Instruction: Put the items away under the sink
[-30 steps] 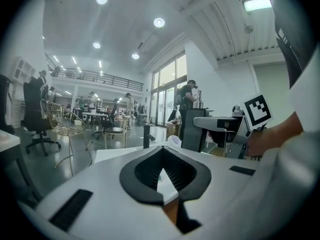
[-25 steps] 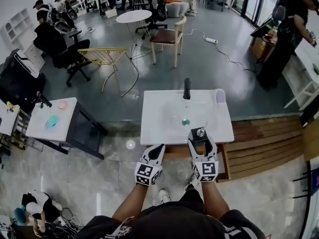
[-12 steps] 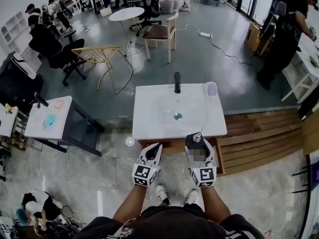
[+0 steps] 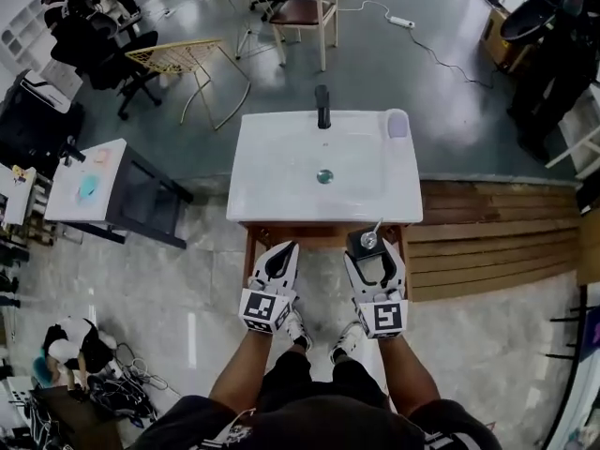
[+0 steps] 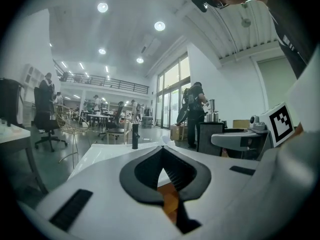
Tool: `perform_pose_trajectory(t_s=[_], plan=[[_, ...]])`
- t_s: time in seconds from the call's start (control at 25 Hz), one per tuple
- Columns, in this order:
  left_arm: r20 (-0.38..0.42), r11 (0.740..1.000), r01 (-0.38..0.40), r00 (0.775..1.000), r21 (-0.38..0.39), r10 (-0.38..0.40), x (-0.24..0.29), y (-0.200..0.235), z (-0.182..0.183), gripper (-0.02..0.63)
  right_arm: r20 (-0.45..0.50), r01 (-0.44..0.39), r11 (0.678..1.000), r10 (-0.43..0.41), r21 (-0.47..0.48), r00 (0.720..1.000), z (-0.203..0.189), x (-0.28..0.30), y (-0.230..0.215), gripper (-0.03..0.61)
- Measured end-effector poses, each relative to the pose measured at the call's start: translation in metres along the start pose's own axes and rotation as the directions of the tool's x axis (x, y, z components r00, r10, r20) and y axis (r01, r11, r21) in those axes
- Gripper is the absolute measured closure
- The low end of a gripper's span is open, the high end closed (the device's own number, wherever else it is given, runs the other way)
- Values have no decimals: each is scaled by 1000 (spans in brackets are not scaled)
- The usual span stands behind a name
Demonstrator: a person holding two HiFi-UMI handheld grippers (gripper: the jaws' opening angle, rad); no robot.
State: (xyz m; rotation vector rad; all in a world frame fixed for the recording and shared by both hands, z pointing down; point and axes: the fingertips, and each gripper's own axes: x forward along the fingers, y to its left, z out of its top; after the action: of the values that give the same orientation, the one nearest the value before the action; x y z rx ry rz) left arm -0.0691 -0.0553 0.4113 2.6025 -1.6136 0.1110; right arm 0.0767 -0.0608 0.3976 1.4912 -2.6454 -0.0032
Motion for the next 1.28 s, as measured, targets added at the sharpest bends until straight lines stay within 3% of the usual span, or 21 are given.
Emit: perform_pose_trajectory(t_s=[0.4, 1.0, 1.28], plan=[[-35, 999, -34, 999, 5, 34, 31, -1, -90, 615, 20, 105, 993, -107, 57, 994, -99, 10, -28, 250], [9, 999, 38, 999, 24, -38, 121, 33, -351, 615, 110, 202, 979, -201, 5, 973, -345, 80, -43, 250], [97, 998, 16, 995, 63, -22, 150, 48, -411, 615, 199, 217, 975, -205, -39, 958, -406, 105, -51, 253]])
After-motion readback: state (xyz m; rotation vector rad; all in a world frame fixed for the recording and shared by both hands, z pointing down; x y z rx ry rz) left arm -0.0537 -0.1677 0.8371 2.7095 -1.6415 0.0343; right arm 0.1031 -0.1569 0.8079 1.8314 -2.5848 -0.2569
